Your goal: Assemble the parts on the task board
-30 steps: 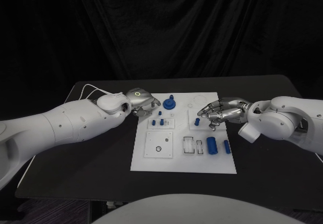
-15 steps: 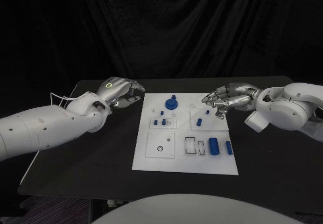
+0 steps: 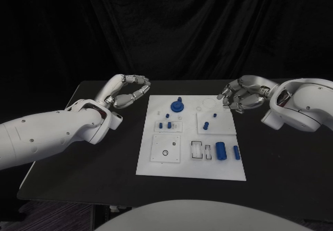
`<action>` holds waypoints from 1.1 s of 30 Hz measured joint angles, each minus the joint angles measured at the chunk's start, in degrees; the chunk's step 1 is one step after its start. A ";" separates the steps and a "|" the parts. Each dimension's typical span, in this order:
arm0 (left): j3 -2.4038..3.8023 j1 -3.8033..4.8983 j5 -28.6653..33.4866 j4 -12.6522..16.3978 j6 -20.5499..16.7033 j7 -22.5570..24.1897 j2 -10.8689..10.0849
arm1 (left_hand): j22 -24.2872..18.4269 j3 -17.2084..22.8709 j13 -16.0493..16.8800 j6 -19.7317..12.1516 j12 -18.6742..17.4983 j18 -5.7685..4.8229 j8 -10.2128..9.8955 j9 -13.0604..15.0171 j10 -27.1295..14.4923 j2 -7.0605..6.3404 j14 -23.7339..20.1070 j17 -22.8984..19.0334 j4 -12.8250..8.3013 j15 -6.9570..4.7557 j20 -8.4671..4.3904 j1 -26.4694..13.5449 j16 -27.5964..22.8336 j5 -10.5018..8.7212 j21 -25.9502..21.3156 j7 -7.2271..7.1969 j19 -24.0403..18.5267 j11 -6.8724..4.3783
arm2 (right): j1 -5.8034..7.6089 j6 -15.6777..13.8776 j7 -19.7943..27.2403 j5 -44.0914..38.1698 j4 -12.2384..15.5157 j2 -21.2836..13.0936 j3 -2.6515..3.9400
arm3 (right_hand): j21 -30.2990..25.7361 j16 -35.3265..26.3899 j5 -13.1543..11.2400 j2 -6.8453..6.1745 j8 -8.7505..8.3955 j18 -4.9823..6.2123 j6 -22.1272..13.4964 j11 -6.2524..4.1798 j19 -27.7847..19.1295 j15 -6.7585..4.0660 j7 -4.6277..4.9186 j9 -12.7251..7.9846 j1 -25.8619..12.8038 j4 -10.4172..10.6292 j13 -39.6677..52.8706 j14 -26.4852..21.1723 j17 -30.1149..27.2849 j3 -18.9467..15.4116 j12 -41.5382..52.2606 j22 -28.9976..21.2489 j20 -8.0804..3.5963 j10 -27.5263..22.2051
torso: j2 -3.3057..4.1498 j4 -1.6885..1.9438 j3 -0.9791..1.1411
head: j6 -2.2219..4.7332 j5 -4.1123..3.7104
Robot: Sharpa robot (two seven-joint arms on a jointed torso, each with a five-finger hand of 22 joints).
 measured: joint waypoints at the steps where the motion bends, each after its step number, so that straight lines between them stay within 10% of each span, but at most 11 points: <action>1: 0.00 0.00 3.12 0.58 2.02 0.63 -0.09 | -0.99 -1.30 -0.19 -1.26 -0.49 0.84 0.00 -0.88 -0.58 0.60 -1.68 -0.99 0.04 -0.53 -0.33 -0.60 -1.45 0.24 0.00 -0.43 0.19 -0.57 | 0.00 -0.62 0.00 -2.61 -0.12 -0.18 0.00 | 0.54 0.44 -1.25 -0.20 0.00 0.00 0.00 0.13 0.27 0.12 0.00 -0.13 -0.20 0.19 -0.48 0.35 0.27 0.75 -0.67 0.00 0.13 -0.13 | 0.00 0.02 -0.07 | 0.00 -0.22; 10: -0.02 0.00 26.55 4.26 21.17 3.37 -1.63 | -20.93 -13.30 -1.37 -21.75 -6.01 0.86 -0.88 -5.56 -19.85 6.78 -17.57 -3.29 0.10 -0.28 -0.21 -4.64 -10.29 -2.22 -0.67 -3.01 -9.63 -3.94 | -0.41 -5.83 -1.24 -24.29 0.43 -2.66 0.03 | 3.12 2.62 -7.93 -3.36 -1.33 0.00 2.50 0.49 2.81 0.30 -1.65 -1.31 -5.19 3.02 -4.76 2.51 1.11 3.59 -6.43 0.00 0.31 -1.34 | 0.23 0.94 -0.90 | 0.00 -2.51; 26: 0.00 0.00 37.33 8.38 35.32 4.40 -5.40 | -25.72 -18.91 -1.62 -24.23 -5.08 0.84 -0.88 -5.68 -23.90 9.83 -19.28 -3.44 -0.03 0.79 0.85 -3.56 -10.39 -2.25 -0.88 -2.66 -11.66 -3.85 | -3.79 -8.49 -5.25 -41.64 2.71 -5.28 -0.02 | 1.24 0.77 -9.56 -3.88 -10.89 -0.96 8.05 -0.10 7.05 -1.44 -3.92 -2.38 -6.76 3.45 -13.02 5.54 -0.08 2.47 -17.74 0.04 -1.00 -1.29 | 4.05 2.08 -2.90 | 0.00 -5.27; 33: -0.03 0.00 40.07 10.21 36.75 4.49 -6.53 | -25.99 -19.19 -1.62 -23.95 -4.46 0.84 -0.88 -5.63 -24.04 10.76 -18.62 -3.38 -0.28 1.45 1.50 -2.63 -10.38 -0.88 -0.88 -1.98 -11.43 -2.97 | -5.49 -9.58 -5.37 -43.22 2.79 -5.15 -0.05 | 2.80 1.29 -10.50 -3.64 -14.50 -0.94 10.26 -0.65 9.25 -2.00 -2.67 -2.30 -6.53 4.40 -17.14 7.76 2.11 0.88 -21.60 0.04 -1.71 -0.11 | 5.83 2.65 -3.69 | 0.00 -6.83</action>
